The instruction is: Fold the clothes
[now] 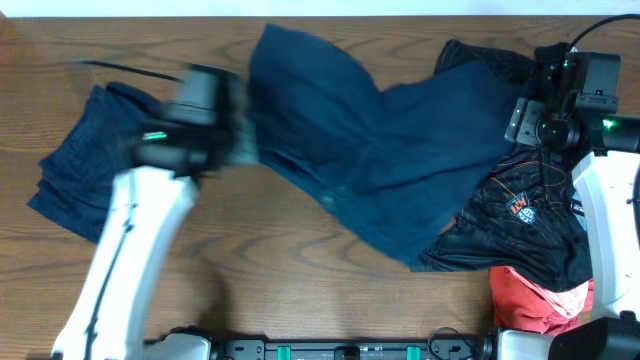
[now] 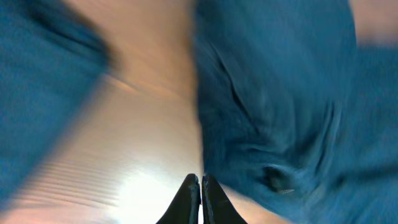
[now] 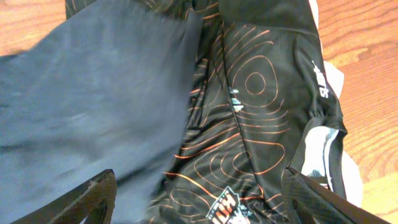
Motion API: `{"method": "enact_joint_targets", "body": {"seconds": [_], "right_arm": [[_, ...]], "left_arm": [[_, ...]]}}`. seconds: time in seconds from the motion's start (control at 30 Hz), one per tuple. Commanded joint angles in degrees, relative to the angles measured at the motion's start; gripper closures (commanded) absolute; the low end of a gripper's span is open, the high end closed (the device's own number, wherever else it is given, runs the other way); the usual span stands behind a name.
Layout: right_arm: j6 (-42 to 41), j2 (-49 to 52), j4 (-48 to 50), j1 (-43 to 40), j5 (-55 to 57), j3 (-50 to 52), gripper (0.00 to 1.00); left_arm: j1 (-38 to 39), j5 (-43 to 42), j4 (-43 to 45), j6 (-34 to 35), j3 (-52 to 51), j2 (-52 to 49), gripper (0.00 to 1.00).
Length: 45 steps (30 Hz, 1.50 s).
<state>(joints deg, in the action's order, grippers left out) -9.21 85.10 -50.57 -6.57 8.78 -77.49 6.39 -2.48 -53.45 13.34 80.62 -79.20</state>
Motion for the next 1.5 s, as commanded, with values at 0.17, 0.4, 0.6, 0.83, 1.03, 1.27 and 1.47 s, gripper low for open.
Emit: {"method": "enact_joint_targets", "body": {"seconds": [0.17,0.4,0.6,0.83,1.03,1.27,1.47], "right_arm": [[-0.07,-1.18,-1.55,-0.55,-1.36,-0.39,0.16],[3.52,-0.74,-1.97,-0.50,-6.88,-0.28,0.16],[3.52,-0.44,-2.45,-0.50,-7.32,-0.28,0.15],[3.54,-0.44,-3.58,-0.50,-7.32,-0.28,0.13],[3.52,-0.44,-4.52,-0.52,-7.30,-0.28,0.13],[3.52,-0.44,-4.46,-0.52,-7.30,-0.28,0.13],[3.52,-0.44,-4.50,-0.52,-7.32,-0.28,0.13]], "left_arm": [[-20.90,3.56,0.90,-4.02,0.42,-0.13,0.94],[-23.54,-17.53,-4.55,0.04,0.02,-1.73,0.94],[-16.28,-18.56,-5.57,0.04,-4.59,-4.81,0.37],[-11.10,-6.78,0.96,0.07,-8.41,-14.86,0.33],[-10.86,-3.65,9.20,0.04,-8.41,-24.15,0.28],[-10.80,-5.20,12.50,0.07,-8.41,-32.41,0.27],[-10.80,-6.32,13.00,-0.57,-8.41,-36.54,0.81]]}}
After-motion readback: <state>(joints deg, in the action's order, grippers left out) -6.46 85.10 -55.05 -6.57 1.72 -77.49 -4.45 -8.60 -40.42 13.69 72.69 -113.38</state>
